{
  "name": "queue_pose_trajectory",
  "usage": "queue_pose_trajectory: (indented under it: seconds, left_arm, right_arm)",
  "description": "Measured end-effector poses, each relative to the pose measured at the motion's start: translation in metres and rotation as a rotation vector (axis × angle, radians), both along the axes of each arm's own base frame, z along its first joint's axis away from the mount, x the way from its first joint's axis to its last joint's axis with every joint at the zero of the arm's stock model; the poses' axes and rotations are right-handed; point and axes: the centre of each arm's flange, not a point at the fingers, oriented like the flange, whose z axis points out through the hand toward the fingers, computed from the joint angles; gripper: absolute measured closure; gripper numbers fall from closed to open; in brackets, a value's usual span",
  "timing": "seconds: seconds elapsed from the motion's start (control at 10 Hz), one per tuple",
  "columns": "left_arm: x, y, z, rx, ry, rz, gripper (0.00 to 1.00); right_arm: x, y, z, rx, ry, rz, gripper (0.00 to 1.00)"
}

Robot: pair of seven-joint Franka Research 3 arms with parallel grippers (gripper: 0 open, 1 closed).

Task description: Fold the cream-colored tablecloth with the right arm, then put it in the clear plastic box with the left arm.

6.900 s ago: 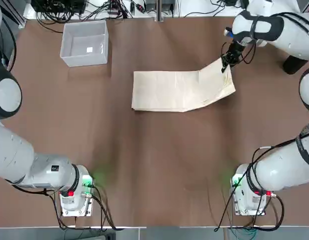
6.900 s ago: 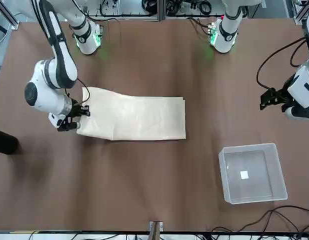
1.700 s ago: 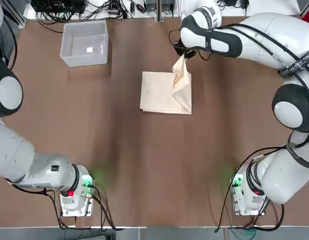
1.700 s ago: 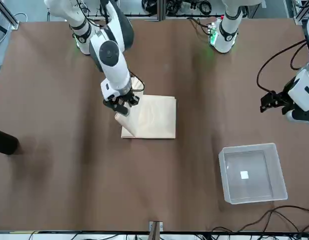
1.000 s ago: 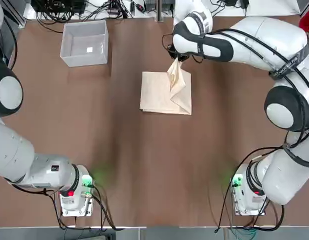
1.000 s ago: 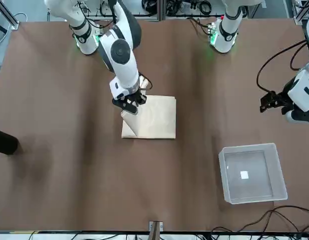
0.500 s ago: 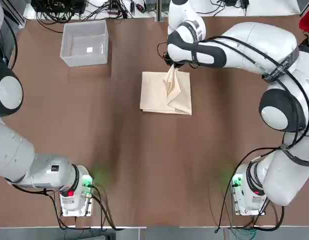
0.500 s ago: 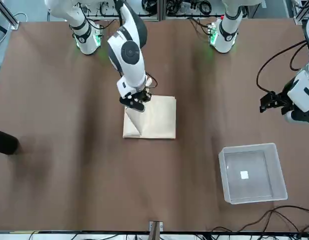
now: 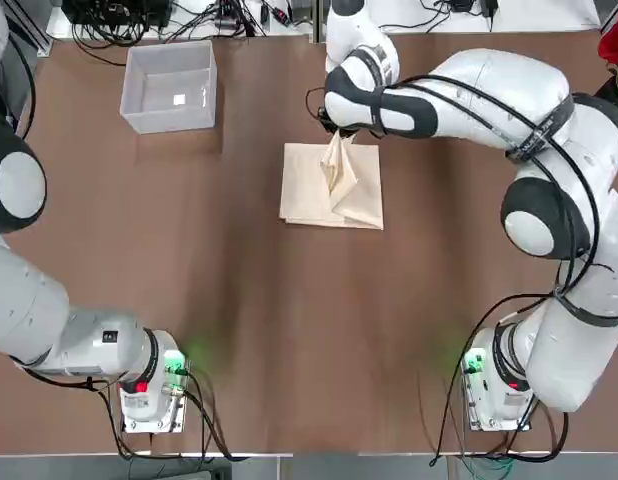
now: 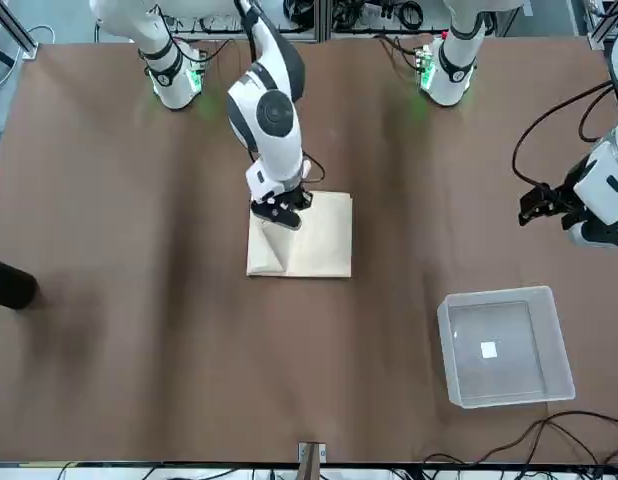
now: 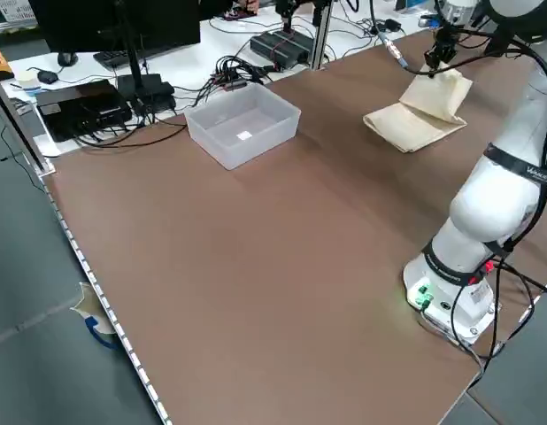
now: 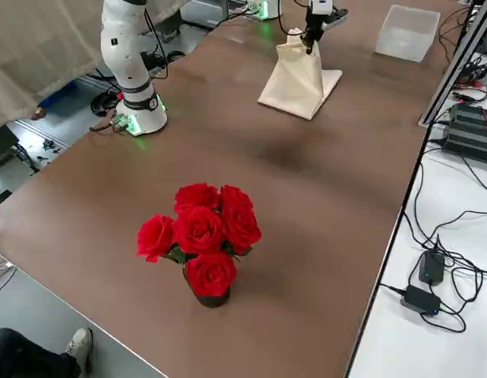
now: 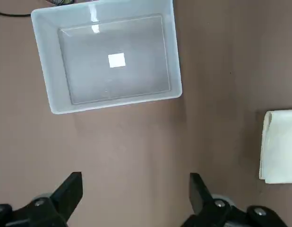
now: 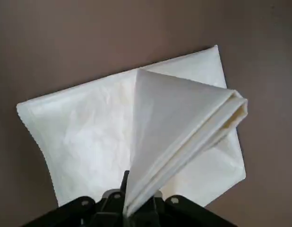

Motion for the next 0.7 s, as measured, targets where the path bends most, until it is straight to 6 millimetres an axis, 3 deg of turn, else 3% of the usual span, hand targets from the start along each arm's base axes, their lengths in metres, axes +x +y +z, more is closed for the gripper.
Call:
queue_pose_trajectory:
  seconds: [0.5,0.7]
  left_arm:
    - [-0.003,-0.002,0.013,0.0,-0.028,-0.002,0.0]
    - [-0.01,-0.001,0.029,-0.001,-0.053,-0.002,0.0]
  right_arm:
    - [0.001,0.003,-0.012,-0.016,-0.002,0.0,0.94]
    - [0.0,0.004,-0.011,-0.016,-0.003,-0.001,0.85]
